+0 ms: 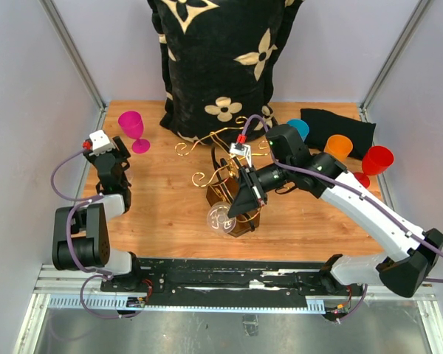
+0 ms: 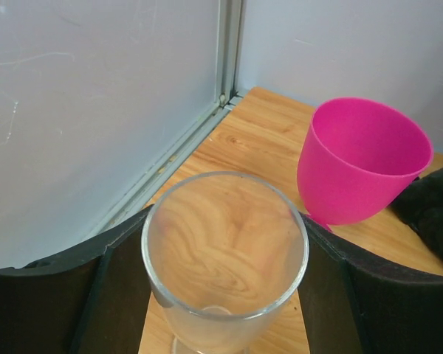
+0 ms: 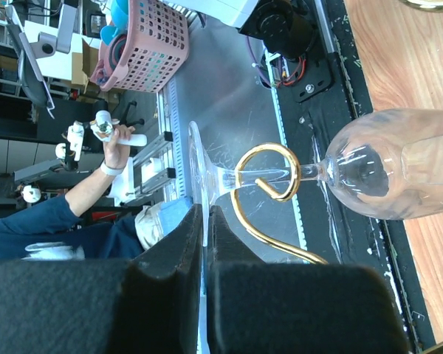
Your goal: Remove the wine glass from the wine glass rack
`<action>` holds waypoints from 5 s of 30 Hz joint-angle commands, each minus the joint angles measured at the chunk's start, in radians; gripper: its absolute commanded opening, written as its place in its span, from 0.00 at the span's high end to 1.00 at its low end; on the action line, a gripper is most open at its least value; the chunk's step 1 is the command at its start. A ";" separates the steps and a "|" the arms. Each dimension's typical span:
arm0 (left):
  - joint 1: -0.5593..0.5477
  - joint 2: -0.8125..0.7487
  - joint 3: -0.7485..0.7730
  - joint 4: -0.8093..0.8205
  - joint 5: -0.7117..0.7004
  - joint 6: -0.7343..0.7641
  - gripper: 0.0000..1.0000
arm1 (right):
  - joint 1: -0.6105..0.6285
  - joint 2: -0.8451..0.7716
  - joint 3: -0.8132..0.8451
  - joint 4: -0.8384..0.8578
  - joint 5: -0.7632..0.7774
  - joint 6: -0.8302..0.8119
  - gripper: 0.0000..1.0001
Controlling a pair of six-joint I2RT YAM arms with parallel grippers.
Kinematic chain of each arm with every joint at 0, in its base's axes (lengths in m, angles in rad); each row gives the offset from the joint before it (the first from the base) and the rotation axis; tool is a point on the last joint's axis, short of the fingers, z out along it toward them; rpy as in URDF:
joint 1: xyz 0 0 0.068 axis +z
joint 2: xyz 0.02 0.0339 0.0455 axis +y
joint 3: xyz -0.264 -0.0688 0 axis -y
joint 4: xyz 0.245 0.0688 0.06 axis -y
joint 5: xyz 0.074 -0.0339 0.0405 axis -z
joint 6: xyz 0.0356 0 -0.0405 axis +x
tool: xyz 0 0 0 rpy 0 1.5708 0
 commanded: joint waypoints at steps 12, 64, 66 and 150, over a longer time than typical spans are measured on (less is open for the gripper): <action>-0.001 -0.054 0.017 0.017 0.005 -0.030 0.24 | -0.065 -0.073 0.013 -0.152 -0.032 -0.043 0.99; -0.002 -0.353 0.344 -0.782 0.029 -0.199 0.17 | 0.047 0.312 0.464 -0.085 -0.083 -0.075 0.99; -0.001 -0.360 0.384 -0.850 0.023 -0.230 0.19 | 0.063 0.336 0.487 -0.109 -0.079 -0.092 0.99; -0.008 -0.617 0.269 -1.573 1.199 -0.589 0.19 | 0.609 0.497 0.494 -0.043 1.101 -1.182 0.99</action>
